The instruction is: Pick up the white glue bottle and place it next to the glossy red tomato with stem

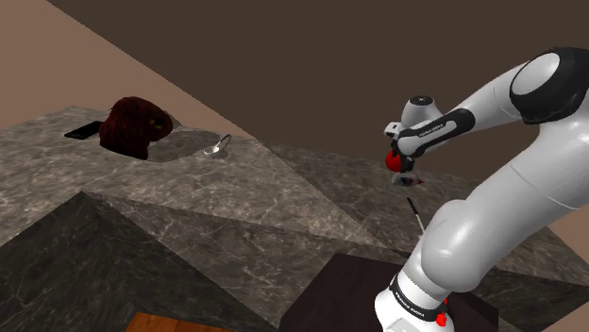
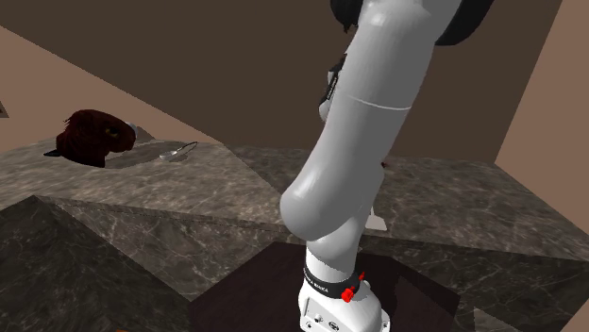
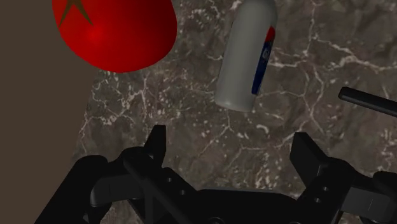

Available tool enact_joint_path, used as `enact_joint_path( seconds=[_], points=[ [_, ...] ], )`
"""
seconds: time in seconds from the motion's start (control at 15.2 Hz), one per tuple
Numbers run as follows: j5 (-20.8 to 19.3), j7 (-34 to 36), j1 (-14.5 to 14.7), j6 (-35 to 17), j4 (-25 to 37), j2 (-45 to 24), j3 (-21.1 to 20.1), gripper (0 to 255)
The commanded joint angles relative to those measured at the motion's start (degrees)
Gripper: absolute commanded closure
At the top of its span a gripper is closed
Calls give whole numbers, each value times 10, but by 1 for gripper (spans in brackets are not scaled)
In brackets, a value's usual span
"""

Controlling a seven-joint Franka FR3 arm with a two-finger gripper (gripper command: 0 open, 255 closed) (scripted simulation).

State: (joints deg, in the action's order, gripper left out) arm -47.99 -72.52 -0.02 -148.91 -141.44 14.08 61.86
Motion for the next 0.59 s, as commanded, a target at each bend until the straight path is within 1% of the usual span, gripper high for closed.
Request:
enact_joint_path(
  seconds=[0.0,0.07,0.53],
  points=[
    [-24,13,-23,57,-1,55,-40,0],
    [-28,15,-31,80,-2,76,-58,0],
    [-27,14,-32,80,-2,75,-59,0]
  ],
)
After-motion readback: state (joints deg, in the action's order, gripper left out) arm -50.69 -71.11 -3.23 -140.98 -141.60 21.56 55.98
